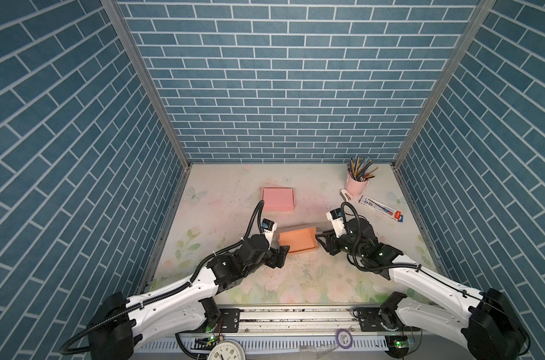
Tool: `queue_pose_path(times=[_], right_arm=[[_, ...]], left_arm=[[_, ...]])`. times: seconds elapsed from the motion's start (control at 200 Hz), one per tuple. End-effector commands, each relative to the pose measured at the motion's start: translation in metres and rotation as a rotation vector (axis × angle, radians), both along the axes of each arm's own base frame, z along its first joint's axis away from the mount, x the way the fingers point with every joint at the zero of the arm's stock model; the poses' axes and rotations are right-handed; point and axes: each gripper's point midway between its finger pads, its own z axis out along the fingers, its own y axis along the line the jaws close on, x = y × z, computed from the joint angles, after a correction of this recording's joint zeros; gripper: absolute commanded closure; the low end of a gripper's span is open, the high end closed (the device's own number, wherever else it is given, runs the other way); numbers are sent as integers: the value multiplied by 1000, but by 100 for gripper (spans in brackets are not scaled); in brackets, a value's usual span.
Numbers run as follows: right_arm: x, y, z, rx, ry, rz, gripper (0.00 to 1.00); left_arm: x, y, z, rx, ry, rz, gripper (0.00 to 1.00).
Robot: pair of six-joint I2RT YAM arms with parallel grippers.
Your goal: Fold the paper box
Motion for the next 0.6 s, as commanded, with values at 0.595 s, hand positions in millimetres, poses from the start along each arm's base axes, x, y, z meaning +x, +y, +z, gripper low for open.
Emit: queue_pose_path(times=[0.595], right_arm=[[51, 27, 69, -12, 37, -28, 33]], left_arm=[[51, 18, 44, -131, 212, 118, 12]])
